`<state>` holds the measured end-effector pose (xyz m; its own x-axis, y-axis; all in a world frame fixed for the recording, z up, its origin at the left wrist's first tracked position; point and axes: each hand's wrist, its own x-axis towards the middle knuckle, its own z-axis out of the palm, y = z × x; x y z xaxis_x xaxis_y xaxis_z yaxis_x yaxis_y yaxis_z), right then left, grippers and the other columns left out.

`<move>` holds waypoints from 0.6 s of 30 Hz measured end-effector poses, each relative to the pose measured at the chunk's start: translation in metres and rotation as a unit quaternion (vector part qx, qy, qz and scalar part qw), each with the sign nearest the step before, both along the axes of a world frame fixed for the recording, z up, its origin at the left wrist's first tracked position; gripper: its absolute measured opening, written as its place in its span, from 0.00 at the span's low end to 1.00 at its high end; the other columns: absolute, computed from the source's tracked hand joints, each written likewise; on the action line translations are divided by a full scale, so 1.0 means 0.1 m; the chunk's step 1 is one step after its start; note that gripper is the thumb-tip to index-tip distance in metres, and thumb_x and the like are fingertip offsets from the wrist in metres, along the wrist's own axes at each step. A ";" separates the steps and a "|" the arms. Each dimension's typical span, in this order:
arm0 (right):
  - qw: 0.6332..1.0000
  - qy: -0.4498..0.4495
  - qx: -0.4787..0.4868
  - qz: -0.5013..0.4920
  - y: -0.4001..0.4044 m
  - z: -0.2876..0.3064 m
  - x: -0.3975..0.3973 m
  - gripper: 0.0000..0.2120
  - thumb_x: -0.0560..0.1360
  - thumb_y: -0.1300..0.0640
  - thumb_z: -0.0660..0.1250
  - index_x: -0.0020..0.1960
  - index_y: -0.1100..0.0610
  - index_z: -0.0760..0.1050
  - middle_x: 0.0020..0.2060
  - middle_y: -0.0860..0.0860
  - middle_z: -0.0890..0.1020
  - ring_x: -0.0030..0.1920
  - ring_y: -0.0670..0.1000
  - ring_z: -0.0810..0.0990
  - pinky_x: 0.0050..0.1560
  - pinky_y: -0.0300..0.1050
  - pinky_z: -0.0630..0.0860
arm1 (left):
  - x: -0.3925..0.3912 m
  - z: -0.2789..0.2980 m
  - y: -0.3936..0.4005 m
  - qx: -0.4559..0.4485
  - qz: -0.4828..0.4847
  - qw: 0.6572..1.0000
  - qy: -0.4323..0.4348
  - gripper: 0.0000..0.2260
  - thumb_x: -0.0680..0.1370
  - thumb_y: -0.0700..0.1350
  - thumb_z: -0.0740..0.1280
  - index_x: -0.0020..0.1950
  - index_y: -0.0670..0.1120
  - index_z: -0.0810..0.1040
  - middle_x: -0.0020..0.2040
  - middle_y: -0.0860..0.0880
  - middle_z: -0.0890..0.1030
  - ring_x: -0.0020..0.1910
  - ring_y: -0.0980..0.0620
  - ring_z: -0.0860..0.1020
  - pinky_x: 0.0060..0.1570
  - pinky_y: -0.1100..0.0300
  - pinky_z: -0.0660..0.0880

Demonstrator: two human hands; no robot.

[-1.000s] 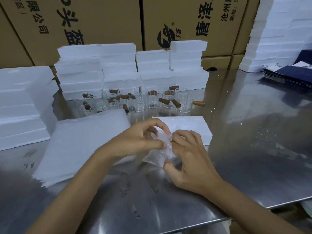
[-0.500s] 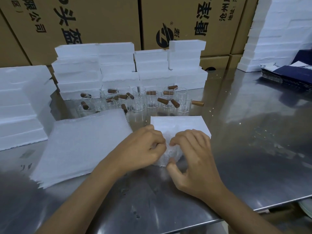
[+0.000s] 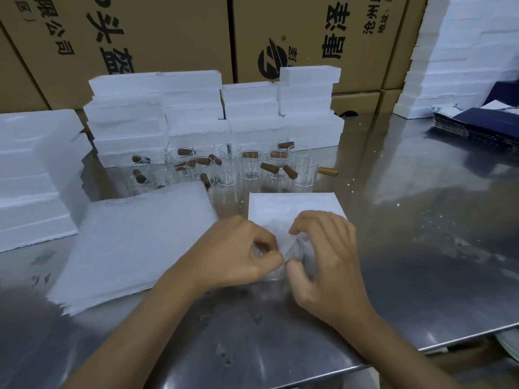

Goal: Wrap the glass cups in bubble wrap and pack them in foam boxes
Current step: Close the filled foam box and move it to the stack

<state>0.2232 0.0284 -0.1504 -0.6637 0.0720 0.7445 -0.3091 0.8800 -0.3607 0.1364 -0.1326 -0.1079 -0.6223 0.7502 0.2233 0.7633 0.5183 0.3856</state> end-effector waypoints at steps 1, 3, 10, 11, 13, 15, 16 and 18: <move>0.999 0.000 -0.029 -0.025 0.02 0.00 -0.01 0.15 0.65 0.58 0.62 0.52 0.55 0.73 0.51 0.46 0.75 0.55 0.49 0.73 0.61 0.45 0.64 | 0.01 -0.01 0.00 0.019 0.006 1.000 0.021 0.17 0.68 0.62 0.59 0.42 0.55 0.83 0.38 0.59 0.82 0.37 0.58 0.78 0.35 0.61 0.72; 0.993 -0.001 -0.096 -0.073 0.05 -0.02 -0.03 0.16 0.67 0.57 0.60 0.55 0.51 0.71 0.52 0.43 0.74 0.56 0.46 0.71 0.61 0.44 0.62 | 0.00 -0.01 0.01 0.074 0.022 0.994 0.074 0.16 0.70 0.67 0.62 0.44 0.56 0.78 0.42 0.60 0.78 0.40 0.59 0.76 0.36 0.64 0.70; 0.922 -0.134 -0.303 -0.200 0.34 -0.09 -0.26 0.14 0.79 0.52 0.57 0.57 0.45 0.80 0.66 0.44 0.75 0.68 0.52 0.69 0.66 0.48 0.59 | 0.00 -0.19 0.04 -0.017 0.027 0.993 0.113 0.29 0.69 0.74 0.63 0.64 0.61 0.65 0.61 0.63 0.71 0.57 0.62 0.72 0.47 0.62 0.72; 0.922 -0.162 -0.287 -0.204 0.36 -0.09 -0.29 0.13 0.80 0.51 0.58 0.55 0.45 0.80 0.64 0.43 0.76 0.67 0.52 0.70 0.67 0.49 0.59 | 0.00 -0.21 0.05 0.003 0.025 0.994 0.103 0.28 0.69 0.72 0.64 0.64 0.61 0.66 0.61 0.63 0.72 0.58 0.63 0.71 0.48 0.65 0.71; 0.927 -0.192 -0.243 -0.211 0.37 -0.09 -0.33 0.10 0.80 0.51 0.59 0.53 0.45 0.80 0.60 0.42 0.79 0.62 0.52 0.74 0.65 0.48 0.60 | -0.01 -0.18 0.05 0.055 0.033 0.994 0.083 0.26 0.68 0.69 0.66 0.62 0.62 0.67 0.59 0.66 0.73 0.57 0.67 0.70 0.48 0.75 0.66; 0.924 -0.203 -0.240 -0.217 0.36 -0.07 -0.34 0.10 0.79 0.51 0.60 0.55 0.44 0.79 0.59 0.42 0.80 0.61 0.50 0.76 0.64 0.46 0.59 | -0.02 -0.11 0.04 0.138 0.058 0.987 0.058 0.24 0.68 0.68 0.68 0.61 0.64 0.68 0.57 0.69 0.73 0.55 0.72 0.70 0.49 0.79 0.64; 0.922 -0.203 -0.249 -0.216 0.36 -0.06 -0.34 0.11 0.78 0.50 0.61 0.57 0.44 0.79 0.60 0.42 0.80 0.61 0.49 0.76 0.65 0.46 0.59 | -0.04 -0.07 0.04 0.190 0.074 0.977 0.054 0.23 0.69 0.67 0.68 0.60 0.65 0.68 0.56 0.69 0.73 0.56 0.72 0.71 0.50 0.79 0.64; 0.920 -0.204 -0.260 -0.213 0.36 -0.04 -0.32 0.14 0.78 0.50 0.61 0.61 0.43 0.78 0.62 0.42 0.80 0.61 0.48 0.76 0.68 0.46 0.58 | -0.11 0.02 0.08 0.273 0.102 0.955 0.062 0.21 0.70 0.65 0.68 0.61 0.65 0.69 0.57 0.67 0.74 0.57 0.69 0.72 0.54 0.76 0.65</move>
